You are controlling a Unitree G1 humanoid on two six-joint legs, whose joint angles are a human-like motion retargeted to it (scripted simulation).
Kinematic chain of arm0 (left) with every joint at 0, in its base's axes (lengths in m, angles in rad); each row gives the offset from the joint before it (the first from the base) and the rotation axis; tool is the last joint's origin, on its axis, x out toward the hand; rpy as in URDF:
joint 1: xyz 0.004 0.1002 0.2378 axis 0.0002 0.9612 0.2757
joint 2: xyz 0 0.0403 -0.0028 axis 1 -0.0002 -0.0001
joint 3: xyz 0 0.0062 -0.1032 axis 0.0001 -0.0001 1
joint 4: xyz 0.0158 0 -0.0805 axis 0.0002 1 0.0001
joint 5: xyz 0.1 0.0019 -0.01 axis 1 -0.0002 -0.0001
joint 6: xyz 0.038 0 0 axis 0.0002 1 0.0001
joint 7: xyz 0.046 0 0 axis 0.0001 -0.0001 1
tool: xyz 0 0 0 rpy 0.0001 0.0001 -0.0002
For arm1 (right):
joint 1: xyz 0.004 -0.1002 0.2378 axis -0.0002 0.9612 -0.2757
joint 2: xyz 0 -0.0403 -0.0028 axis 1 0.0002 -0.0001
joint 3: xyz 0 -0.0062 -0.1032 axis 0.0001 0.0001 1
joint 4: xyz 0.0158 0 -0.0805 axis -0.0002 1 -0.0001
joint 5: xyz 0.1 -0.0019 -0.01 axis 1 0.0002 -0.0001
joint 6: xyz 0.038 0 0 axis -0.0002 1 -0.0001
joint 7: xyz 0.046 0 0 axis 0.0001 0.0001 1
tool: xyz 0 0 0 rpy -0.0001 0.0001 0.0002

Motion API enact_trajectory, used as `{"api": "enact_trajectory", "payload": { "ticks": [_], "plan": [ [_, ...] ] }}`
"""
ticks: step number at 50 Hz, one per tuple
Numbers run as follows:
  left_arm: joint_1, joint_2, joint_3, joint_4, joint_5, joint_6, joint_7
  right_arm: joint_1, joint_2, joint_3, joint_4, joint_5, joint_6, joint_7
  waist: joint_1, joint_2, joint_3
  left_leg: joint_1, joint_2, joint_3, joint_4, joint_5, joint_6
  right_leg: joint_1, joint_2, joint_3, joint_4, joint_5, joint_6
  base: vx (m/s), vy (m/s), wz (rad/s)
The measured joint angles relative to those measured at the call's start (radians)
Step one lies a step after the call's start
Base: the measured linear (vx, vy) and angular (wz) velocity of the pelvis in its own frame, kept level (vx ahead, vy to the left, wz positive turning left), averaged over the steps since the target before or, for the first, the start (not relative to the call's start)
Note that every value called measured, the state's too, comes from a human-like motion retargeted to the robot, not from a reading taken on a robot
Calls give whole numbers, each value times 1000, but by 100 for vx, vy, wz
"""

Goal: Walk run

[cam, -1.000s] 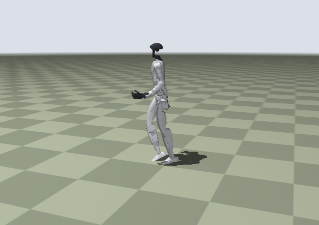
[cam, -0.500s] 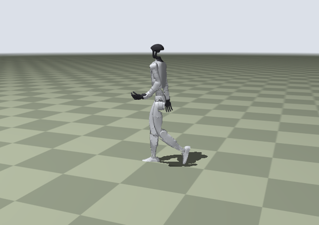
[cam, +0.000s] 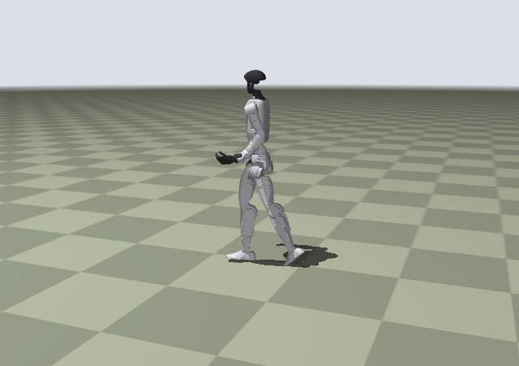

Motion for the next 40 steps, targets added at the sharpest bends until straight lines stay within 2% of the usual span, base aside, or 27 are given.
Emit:
{"api": "enact_trajectory", "payload": {
  "ticks": [3,5,6,9,13,15,17,20,22,25,27,28,30,32,35,37,38,40],
  "plan": [
    [4,16,16,6,-16,-4,30,53,29,-2,135,-10,56,-106,-56,19,-26,25,39,-3,62,-52,17,-97,31,49,237,249,106,104,3,37],
    [-12,30,7,-1,-7,-14,49,88,32,-15,203,26,65,-133,-79,14,-7,105,14,26,69,-97,35,-207,14,80,547,271,152,86,4,59],
    [-28,40,-2,-7,1,-21,62,111,42,-21,208,42,67,-110,-73,44,-7,127,37,-10,55,-109,29,-242,42,79,563,271,139,74,5,15],
    [-84,61,-25,-15,9,-31,96,183,70,-19,207,79,84,-13,-53,113,-3,171,107,-38,42,-138,12,-355,90,88,600,180,63,70,6,-7],
    [-144,78,-75,-29,-25,-31,110,280,90,-1,193,87,65,49,-133,157,12,247,104,-110,25,-172,7,-514,23,69,571,1,19,80,7,129],
    [-167,84,-91,-39,-37,-25,109,315,92,7,201,68,78,44,-166,160,17,288,89,-129,16,-191,5,-558,-34,60,456,-68,36,69,3,117],
    [-197,93,-95,-43,-38,-16,106,334,91,10,211,42,104,41,-197,141,28,333,54,-157,11,-213,7,-584,-85,94,302,-86,78,69,-3,105],
    [-235,106,-96,-44,-28,-14,104,352,96,6,211,3,149,67,-229,104,51,414,9,-201,10,-251,3,-607,-164,155,70,-123,106,83,-11,90],
    [-246,111,-98,-42,-26,-15,102,354,99,-6,211,-14,170,90,-249,94,66,468,-1,-239,11,-272,-4,-622,-191,192,-60,-171,117,76,-13,85],
    [-242,114,-101,-33,-31,-15,93,349,97,-16,211,-13,168,106,-260,93,76,534,2,-278,21,-299,-19,-630,-199,265,-185,-211,213,82,-19,51],
    [-229,111,-98,-20,-32,-15,89,335,90,-14,211,2,164,109,-252,86,69,558,-4,-282,43,-294,-37,-631,-205,212,-145,-203,217,76,-22,16],
    [-220,108,-96,-12,-32,-14,88,323,86,-15,211,9,164,111,-251,85,61,562,-4,-284,58,-278,-52,-632,-194,220,-106,-203,182,97,-29,35],
    [-183,103,-103,-3,-38,-14,94,303,79,-25,211,14,162,109,-273,86,43,573,6,-301,94,-210,-100,-611,-215,93,-75,-153,160,101,-30,84],
    [-137,96,-110,2,-51,-14,90,279,71,-41,211,19,153,108,-317,91,28,565,23,-333,176,-64,-171,-576,-176,220,-67,-63,162,110,-34,114],
    [-77,69,-114,19,-55,7,55,238,52,-66,211,57,134,126,-294,106,20,483,25,-334,415,232,-310,-524,-143,277,-26,-132,116,97,-24,55],
    [-57,49,-117,22,-53,9,63,189,32,-59,211,91,122,159,-278,79,19,389,44,-246,619,344,-380,-465,-195,185,-41,-152,101,79,-16,37],
    [-51,43,-116,19,-51,4,68,162,23,-55,209,103,119,174,-270,61,15,346,55,-201,694,396,-382,-439,-217,134,-51,-160,90,76,-14,48],
    [-45,37,-108,13,-51,0,63,109,13,-57,190,117,118,191,-283,47,16,267,84,-164,788,335,-326,-398,-199,164,-58,-192,63,70,-11,85]
  ]
}}
